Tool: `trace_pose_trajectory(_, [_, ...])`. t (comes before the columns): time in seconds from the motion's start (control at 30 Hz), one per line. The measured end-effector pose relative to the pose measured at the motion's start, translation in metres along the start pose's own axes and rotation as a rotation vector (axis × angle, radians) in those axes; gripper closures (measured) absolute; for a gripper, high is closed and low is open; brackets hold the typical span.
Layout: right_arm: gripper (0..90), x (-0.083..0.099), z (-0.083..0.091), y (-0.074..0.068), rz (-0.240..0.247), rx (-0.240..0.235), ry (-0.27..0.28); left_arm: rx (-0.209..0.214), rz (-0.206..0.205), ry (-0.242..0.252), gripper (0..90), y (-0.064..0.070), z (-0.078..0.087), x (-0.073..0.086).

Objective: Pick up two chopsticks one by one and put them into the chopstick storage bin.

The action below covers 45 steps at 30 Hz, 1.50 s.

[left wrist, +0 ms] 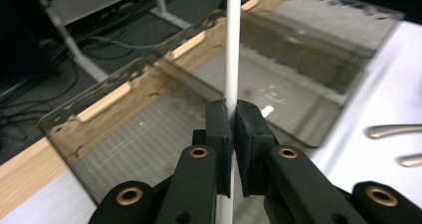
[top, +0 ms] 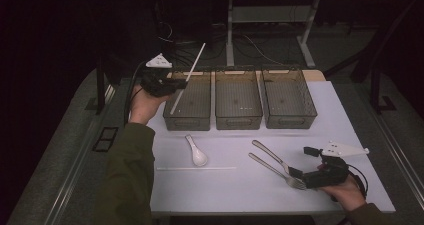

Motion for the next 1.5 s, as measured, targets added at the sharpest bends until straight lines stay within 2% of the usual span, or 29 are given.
trace_pose_trajectory(0.13, [0.8, 0.000, 0.000, 0.000, 0.000, 0.000, 0.002, -0.034, 0.030, -0.074, 84.1, -0.013, -0.019, 0.012])
trace_pose_trajectory(0.27, [0.9, 0.000, 0.000, 0.000, 0.000, -0.005, 0.002, -0.050, 0.062, -0.128, 84.1, -0.022, -0.031, 0.024])
trace_pose_trajectory(0.47, [0.8, 0.000, 0.001, 0.000, 0.003, -0.006, -0.001, -0.067, 0.115, -0.181, 84.1, -0.026, -0.044, 0.039])
trace_pose_trajectory(0.7, [0.8, 0.000, 0.001, 0.000, 0.003, -0.007, -0.001, -0.075, 0.110, -0.251, 83.8, -0.020, -0.062, 0.052])
trace_pose_trajectory(0.8, [0.8, 0.000, 0.001, 0.000, 0.004, -0.007, -0.002, -0.081, 0.129, -0.252, 83.7, -0.019, -0.067, 0.056])
trace_pose_trajectory(0.97, [0.8, 0.000, 0.001, 0.000, 0.004, -0.008, -0.003, -0.089, 0.136, -0.266, 83.0, -0.018, -0.072, 0.060])
trace_pose_trajectory(1.2, [0.9, 0.000, 0.001, 0.000, 0.005, -0.009, -0.003, -0.097, 0.128, -0.271, 82.0, -0.016, -0.076, 0.061])
trace_pose_trajectory(1.37, [0.8, 0.000, 0.000, 0.000, 0.006, -0.010, -0.002, -0.116, 0.129, -0.255, 67.9, -0.015, -0.075, 0.058])
trace_pose_trajectory(1.5, [0.9, 0.000, 0.001, 0.000, 0.007, -0.011, -0.002, -0.089, 0.113, -0.230, 59.0, -0.011, -0.070, 0.053])
Point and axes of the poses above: each handheld gripper's, and its own axes: z roughly backward along the jaws, x roughly out of its underside, y roughly to its right, the point moved 3 cm from there along -z, roughly forward along the jaws, and after that the axes turned 8 degrees about -x, right-handed, at the moved point
